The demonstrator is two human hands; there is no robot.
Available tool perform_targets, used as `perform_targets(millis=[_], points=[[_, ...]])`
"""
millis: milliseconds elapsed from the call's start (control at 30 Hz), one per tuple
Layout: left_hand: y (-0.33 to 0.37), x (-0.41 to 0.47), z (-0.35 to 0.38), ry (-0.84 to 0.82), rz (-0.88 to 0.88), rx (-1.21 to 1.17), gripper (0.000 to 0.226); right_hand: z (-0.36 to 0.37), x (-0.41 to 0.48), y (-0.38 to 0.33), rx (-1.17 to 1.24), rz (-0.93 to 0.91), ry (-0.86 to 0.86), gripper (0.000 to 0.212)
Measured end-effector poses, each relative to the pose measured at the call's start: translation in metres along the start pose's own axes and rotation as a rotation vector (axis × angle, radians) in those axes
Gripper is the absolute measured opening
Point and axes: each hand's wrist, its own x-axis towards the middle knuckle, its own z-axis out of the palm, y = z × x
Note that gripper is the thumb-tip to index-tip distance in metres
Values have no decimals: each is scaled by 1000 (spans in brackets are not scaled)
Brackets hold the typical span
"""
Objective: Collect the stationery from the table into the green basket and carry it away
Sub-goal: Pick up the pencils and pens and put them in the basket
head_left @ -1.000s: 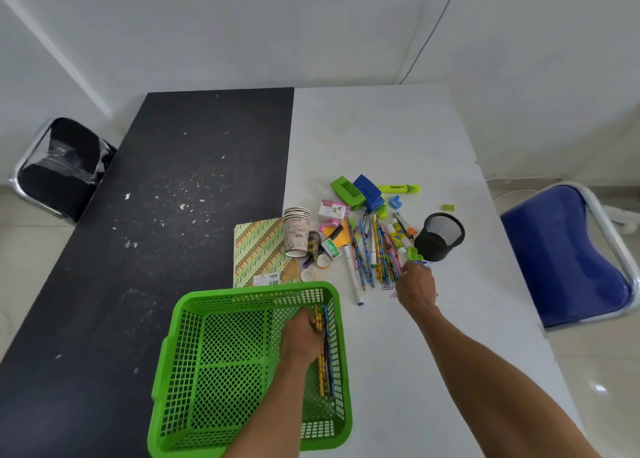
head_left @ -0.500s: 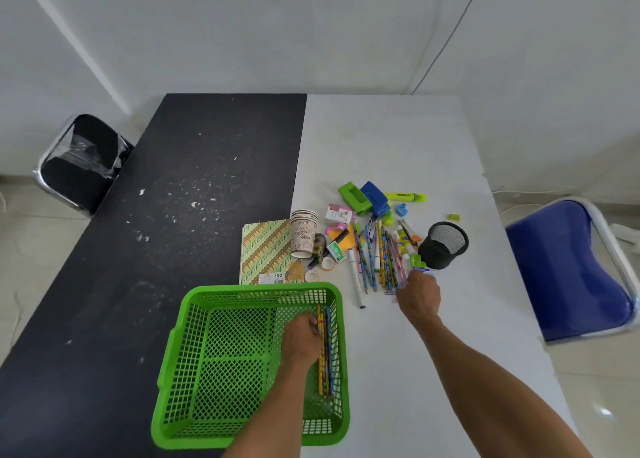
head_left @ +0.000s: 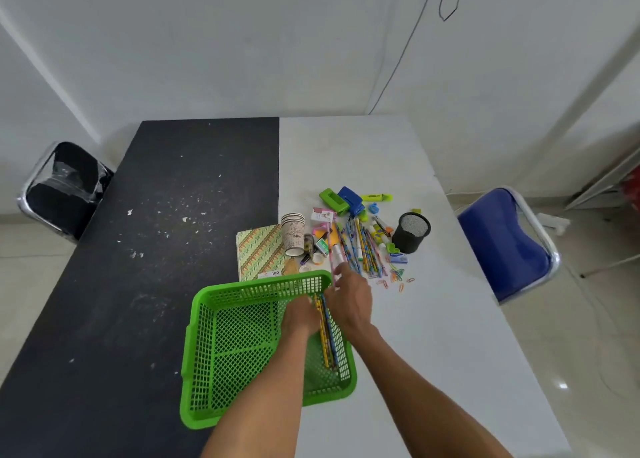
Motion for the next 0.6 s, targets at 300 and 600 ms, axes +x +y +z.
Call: perform_targets(millis=[300, 600], points=[[-39, -16, -9, -3, -5, 77, 30, 52, -58, 16, -371, -23, -201, 38], [-69, -12, -4, -49, 34, 67, 28, 75, -59, 23, -542, -48, -279, 29]])
